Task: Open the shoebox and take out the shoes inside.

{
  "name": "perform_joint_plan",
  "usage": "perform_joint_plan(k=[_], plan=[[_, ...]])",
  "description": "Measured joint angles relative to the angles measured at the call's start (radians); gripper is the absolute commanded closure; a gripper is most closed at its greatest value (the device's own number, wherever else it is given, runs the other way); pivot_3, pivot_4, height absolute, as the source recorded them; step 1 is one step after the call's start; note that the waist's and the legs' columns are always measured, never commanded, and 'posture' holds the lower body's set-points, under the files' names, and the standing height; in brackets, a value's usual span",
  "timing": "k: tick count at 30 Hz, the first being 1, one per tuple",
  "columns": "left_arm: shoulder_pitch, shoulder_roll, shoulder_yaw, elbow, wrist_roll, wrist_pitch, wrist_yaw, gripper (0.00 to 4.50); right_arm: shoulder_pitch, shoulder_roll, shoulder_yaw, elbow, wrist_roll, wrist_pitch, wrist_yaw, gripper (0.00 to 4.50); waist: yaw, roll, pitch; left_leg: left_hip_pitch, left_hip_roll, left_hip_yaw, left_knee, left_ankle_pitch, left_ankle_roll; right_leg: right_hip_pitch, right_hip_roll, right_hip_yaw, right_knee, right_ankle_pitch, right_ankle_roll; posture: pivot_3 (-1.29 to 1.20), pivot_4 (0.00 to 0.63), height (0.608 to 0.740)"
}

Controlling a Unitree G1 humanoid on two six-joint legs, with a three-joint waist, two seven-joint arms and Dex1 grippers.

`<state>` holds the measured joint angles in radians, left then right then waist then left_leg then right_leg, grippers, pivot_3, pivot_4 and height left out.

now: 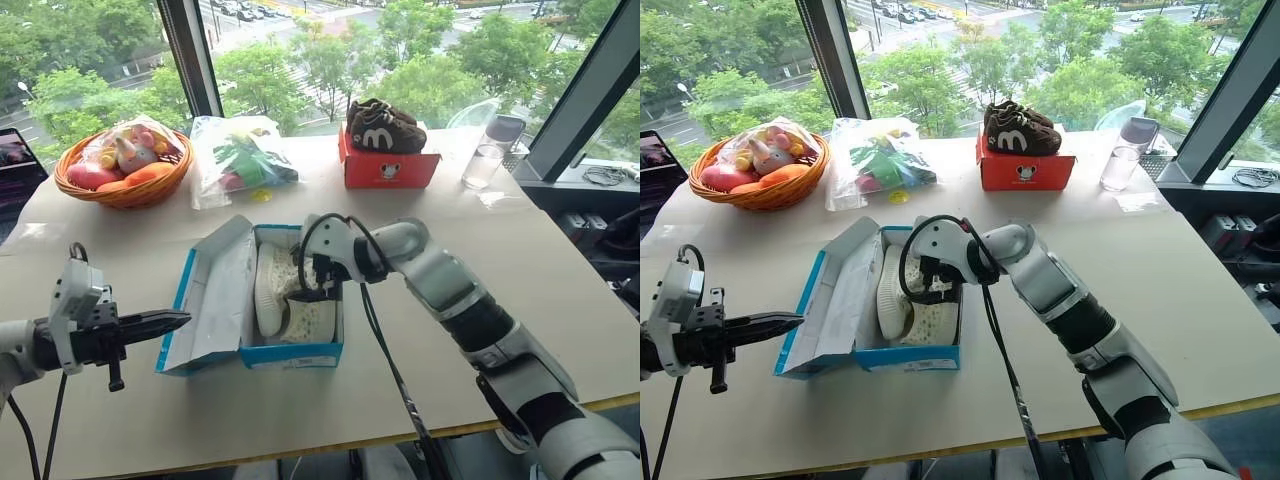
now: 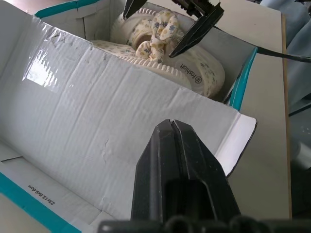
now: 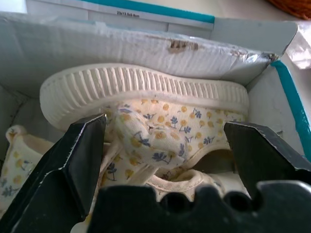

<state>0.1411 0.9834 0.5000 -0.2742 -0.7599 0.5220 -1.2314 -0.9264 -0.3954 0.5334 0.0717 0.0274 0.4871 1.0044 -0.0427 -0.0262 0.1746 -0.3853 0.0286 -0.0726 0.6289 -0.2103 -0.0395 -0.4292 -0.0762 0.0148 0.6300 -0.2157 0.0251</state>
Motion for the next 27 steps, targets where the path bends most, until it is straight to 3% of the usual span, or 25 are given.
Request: perform_joint_plan(k=[4, 7, 18, 27], plan=[[0.0, -0.008, 0.0, -0.01, 0.013, 0.0, 0.001, 4.5, 0.004, -0.005, 0.013, 0.017, -0.034, -0.025, 0.005, 0.06, 0.001, 0.0, 0.0, 0.001, 0.0, 0.0, 0.0, 0.0, 0.0, 0.001, 0.0, 0.0, 0.0, 0.0, 0.0, 0.0, 0.15, 0.74], [0.0, -0.013, 0.0, -0.01, 0.018, -0.001, 0.0, 4.5, 0.01, -0.011, 0.013, 0.013, -0.046, -0.025, 0.018, 0.73, 0.001, 0.0, 0.0, 0.002, 0.0, 0.0, 0.0, 0.0, 0.0, 0.002, 0.0, 0.0, 0.0, 0.0, 0.0, 0.0, 0.15, 0.74], [-0.014, -0.028, -0.007, -0.01, 0.033, -0.002, 0.001, 4.5, 0.031, -0.011, 0.012, -0.019, -0.056, -0.005, 0.032, 4.28, 0.003, 0.0, 0.0, 0.001, 0.0, 0.0, 0.0, 0.0, 0.0, 0.002, 0.0, 0.0, 0.0, 0.0, 0.0, 0.0, 0.15, 0.74], [-0.025, -0.029, -0.01, -0.01, 0.034, -0.019, 0.0, 4.5, 0.039, -0.017, 0.01, -0.044, -0.066, 0.005, 0.032, 4.28, 0.004, 0.0, 0.0, 0.001, 0.0, 0.0, 0.0, 0.0, 0.0, 0.002, 0.0, 0.0, 0.0, 0.0, 0.0, 0.0, 0.15, 0.74]])
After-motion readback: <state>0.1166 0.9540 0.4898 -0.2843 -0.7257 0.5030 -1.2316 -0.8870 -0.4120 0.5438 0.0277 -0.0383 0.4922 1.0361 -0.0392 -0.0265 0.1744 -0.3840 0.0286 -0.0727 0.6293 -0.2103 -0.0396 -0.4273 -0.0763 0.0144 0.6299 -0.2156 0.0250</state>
